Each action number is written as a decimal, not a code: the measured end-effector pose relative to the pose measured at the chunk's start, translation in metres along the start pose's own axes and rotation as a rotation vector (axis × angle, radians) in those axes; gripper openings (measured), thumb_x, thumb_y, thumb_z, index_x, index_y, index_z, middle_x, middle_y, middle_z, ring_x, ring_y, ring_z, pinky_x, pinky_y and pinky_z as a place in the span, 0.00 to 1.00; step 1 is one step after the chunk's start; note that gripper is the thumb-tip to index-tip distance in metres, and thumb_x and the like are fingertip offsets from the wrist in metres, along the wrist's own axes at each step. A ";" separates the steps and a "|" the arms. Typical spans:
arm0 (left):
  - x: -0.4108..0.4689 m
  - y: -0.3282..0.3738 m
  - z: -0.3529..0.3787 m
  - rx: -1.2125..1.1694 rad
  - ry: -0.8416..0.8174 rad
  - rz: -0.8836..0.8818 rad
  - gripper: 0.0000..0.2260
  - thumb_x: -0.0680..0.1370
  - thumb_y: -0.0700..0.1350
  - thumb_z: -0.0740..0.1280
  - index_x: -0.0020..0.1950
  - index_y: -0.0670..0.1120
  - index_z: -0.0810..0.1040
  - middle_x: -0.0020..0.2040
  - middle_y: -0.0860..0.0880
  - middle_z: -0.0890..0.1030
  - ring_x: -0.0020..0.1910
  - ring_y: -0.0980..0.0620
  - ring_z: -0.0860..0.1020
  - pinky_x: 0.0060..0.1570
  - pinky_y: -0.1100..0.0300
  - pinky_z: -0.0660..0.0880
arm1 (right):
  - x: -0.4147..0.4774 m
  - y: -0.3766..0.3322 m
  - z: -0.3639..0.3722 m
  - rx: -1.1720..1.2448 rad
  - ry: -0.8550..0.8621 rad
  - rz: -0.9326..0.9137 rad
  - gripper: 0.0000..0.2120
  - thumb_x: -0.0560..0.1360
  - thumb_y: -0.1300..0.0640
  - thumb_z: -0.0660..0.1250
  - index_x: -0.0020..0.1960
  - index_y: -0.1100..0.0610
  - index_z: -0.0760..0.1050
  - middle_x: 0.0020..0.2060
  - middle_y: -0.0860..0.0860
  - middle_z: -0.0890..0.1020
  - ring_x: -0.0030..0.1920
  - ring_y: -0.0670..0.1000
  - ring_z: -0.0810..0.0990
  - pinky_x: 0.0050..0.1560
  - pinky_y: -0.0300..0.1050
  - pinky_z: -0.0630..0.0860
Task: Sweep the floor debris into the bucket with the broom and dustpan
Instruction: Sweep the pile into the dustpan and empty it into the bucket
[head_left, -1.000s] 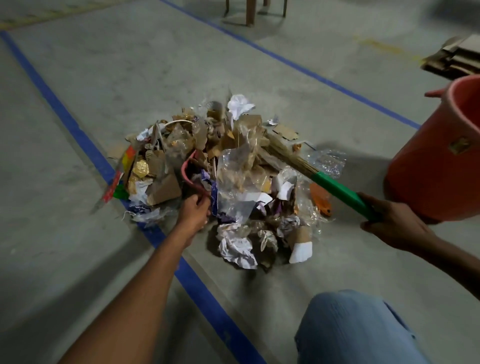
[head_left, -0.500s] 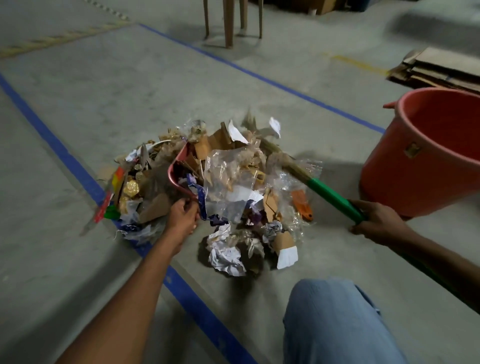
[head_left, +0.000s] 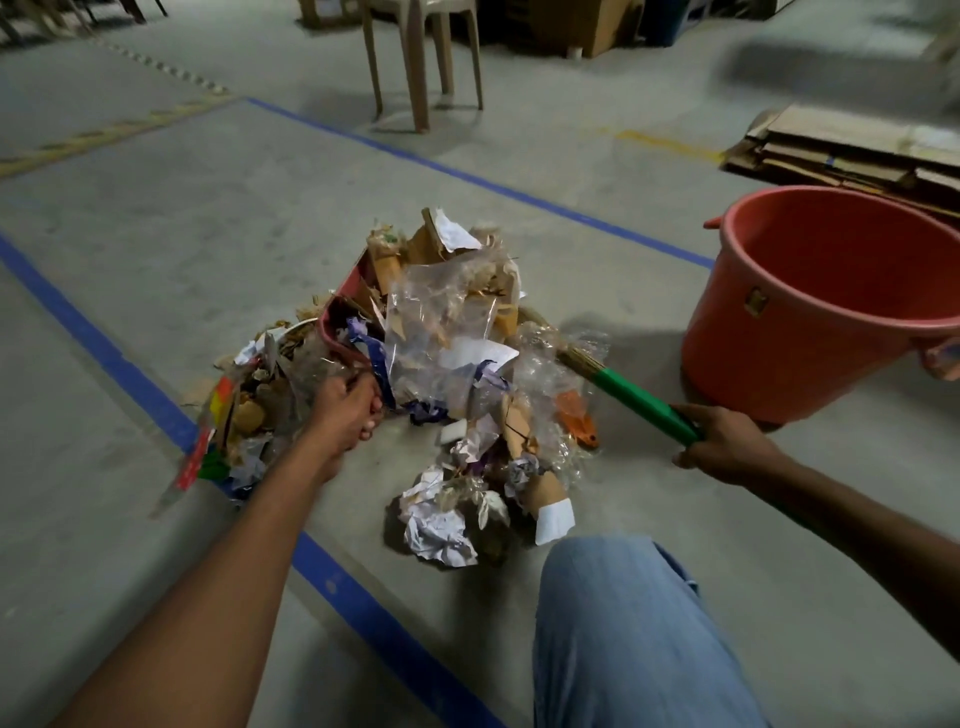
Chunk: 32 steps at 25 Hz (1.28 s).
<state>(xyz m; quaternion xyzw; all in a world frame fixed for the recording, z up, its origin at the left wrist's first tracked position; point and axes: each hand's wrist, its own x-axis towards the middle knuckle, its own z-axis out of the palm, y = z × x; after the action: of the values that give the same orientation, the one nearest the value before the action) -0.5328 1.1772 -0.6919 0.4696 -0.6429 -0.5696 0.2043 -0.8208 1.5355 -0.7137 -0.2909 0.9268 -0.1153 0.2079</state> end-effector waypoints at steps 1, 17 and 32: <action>0.000 0.007 0.002 -0.010 -0.007 0.003 0.14 0.85 0.46 0.59 0.40 0.46 0.71 0.32 0.49 0.74 0.22 0.56 0.65 0.20 0.65 0.58 | 0.000 0.002 -0.003 -0.018 -0.005 0.000 0.36 0.68 0.57 0.77 0.74 0.47 0.72 0.52 0.53 0.83 0.42 0.48 0.83 0.45 0.49 0.84; -0.004 0.071 0.104 0.023 -0.202 0.035 0.14 0.85 0.45 0.60 0.40 0.46 0.72 0.29 0.49 0.74 0.23 0.54 0.65 0.20 0.67 0.59 | -0.001 -0.012 -0.020 0.018 -0.203 0.066 0.31 0.72 0.60 0.75 0.73 0.53 0.71 0.45 0.55 0.83 0.33 0.50 0.80 0.34 0.47 0.82; 0.003 0.208 0.255 0.055 -0.582 0.201 0.13 0.85 0.50 0.61 0.41 0.47 0.72 0.32 0.50 0.72 0.23 0.56 0.64 0.22 0.65 0.61 | -0.011 0.001 -0.005 0.168 -0.226 0.154 0.28 0.72 0.59 0.74 0.71 0.53 0.73 0.47 0.53 0.83 0.38 0.50 0.82 0.41 0.48 0.85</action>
<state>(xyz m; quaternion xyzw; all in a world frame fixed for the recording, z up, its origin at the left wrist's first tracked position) -0.8147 1.2937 -0.5683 0.2263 -0.7327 -0.6395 0.0542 -0.8154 1.5428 -0.7058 -0.2119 0.9042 -0.1427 0.3425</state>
